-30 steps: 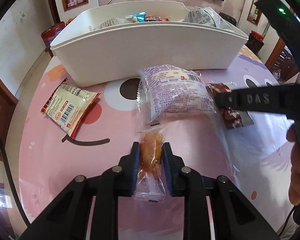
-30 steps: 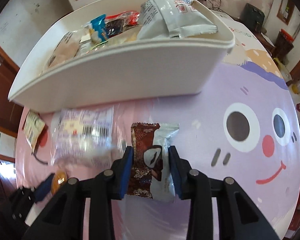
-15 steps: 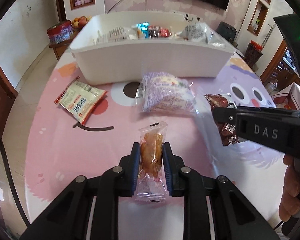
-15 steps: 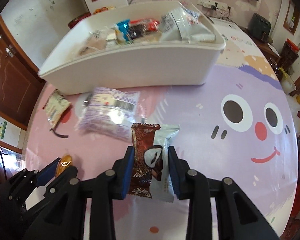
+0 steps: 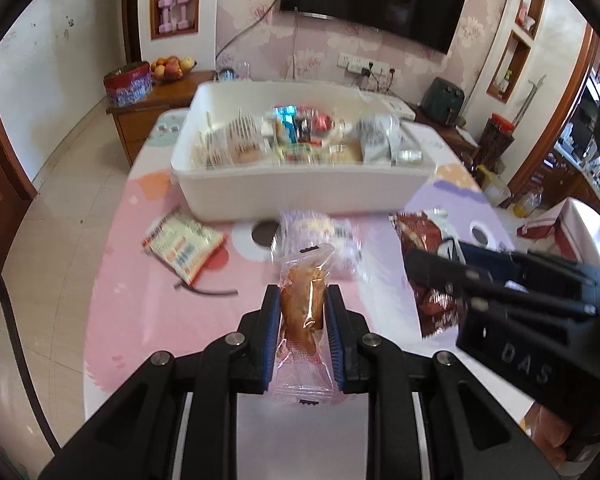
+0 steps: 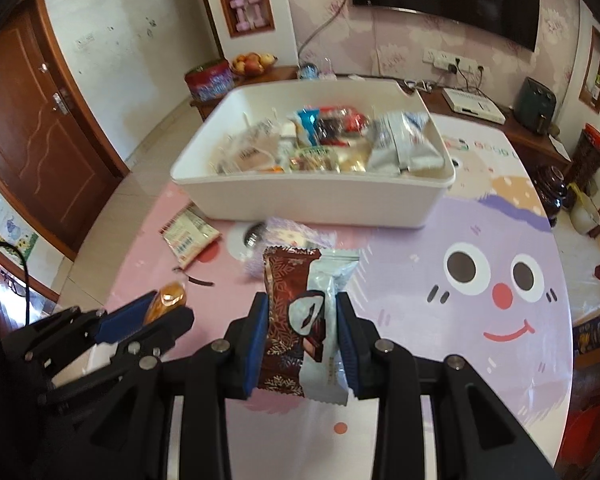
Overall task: Organize snacks
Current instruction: 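Lift both snacks and carry them over the white tray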
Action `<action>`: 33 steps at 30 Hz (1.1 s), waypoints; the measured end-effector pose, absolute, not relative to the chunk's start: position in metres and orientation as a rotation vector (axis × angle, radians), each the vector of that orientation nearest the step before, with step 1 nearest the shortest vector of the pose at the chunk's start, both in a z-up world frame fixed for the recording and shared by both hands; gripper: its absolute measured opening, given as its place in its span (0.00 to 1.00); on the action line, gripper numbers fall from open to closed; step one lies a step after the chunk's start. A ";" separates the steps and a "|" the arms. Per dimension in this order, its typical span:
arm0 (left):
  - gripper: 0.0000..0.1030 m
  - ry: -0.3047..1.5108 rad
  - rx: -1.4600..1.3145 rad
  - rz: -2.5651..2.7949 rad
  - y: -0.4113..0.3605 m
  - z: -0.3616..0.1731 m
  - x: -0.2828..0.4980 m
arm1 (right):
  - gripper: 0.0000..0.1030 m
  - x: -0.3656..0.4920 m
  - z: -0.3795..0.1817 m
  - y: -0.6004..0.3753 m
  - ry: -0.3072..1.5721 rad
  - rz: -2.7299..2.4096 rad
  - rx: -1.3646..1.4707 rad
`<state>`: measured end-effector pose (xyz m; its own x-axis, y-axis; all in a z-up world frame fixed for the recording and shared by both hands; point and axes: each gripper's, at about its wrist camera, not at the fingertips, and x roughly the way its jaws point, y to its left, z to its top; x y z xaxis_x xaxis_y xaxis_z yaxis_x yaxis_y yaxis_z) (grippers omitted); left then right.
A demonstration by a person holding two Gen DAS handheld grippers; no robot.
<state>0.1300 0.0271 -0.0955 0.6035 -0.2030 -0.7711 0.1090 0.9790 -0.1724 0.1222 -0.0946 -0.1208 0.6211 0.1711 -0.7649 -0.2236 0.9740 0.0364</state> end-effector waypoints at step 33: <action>0.20 0.720 -0.004 -0.074 0.026 0.036 0.320 | 0.32 0.266 0.055 -0.106 0.606 0.195 -0.014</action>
